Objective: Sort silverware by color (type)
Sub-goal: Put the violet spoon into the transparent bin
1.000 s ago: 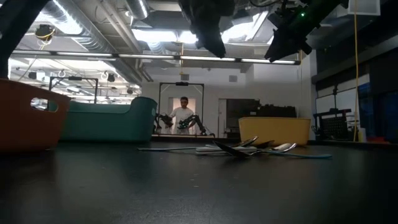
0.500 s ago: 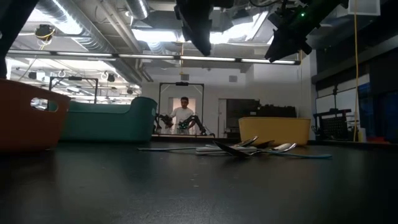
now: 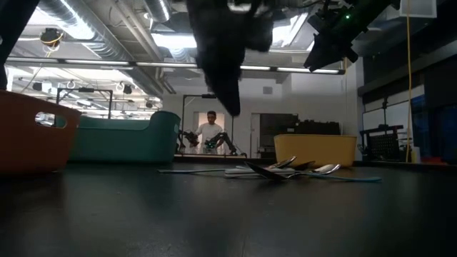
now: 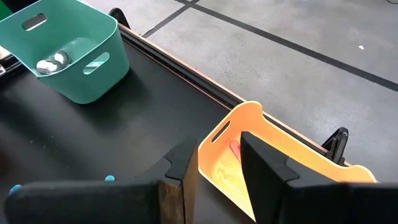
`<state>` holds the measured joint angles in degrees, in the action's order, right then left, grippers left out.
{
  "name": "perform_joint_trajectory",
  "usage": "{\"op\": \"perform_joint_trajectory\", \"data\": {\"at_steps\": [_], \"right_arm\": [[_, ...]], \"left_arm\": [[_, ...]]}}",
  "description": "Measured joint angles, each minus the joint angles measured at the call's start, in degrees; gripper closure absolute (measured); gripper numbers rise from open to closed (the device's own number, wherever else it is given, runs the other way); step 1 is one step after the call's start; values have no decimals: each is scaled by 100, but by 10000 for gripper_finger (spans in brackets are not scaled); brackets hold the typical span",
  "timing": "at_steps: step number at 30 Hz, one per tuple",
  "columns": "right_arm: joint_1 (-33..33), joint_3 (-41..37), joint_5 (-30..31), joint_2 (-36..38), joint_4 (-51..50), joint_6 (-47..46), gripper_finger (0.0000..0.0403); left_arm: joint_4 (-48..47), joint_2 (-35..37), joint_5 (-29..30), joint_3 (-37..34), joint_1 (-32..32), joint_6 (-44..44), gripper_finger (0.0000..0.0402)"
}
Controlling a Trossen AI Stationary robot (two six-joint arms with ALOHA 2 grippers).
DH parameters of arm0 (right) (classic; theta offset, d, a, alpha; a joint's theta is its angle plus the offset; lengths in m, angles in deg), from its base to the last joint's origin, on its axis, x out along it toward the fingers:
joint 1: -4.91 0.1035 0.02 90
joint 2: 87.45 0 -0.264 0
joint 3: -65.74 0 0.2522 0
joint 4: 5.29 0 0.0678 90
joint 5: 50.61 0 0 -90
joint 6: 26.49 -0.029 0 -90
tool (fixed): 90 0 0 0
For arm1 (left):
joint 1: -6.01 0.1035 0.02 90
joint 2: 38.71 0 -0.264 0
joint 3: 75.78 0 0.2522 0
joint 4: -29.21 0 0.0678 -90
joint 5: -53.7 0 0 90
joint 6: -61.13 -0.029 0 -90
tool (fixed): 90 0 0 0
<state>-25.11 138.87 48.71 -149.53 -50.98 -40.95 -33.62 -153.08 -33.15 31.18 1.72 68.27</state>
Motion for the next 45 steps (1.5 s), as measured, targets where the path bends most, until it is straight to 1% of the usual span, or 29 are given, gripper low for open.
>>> {"op": "perform_joint_trajectory", "data": {"at_steps": [5,10,17,22,27,36,40,45], "right_arm": [[0,0,0,0,0,0,297],[0,0,0,-2,0,0,297],[0,0,0,-2,2,0,297],[0,0,0,0,2,0,297],[0,0,0,0,4,0,297],[0,0,1,-2,4,0,297],[0,0,2,-1,3,0,297],[0,0,0,-2,2,0,297]], "left_arm": [[781,0,83,-612,73,-9,312],[1370,0,84,-1096,158,-18,312],[2010,2,86,-1562,216,-18,312],[2354,4,86,-1762,214,-20,312],[2633,4,230,-1962,214,-22,312],[2777,8,218,-2192,214,-21,314],[2804,20,213,-2291,214,-20,328],[2794,26,210,-2325,212,-22,362]]}}
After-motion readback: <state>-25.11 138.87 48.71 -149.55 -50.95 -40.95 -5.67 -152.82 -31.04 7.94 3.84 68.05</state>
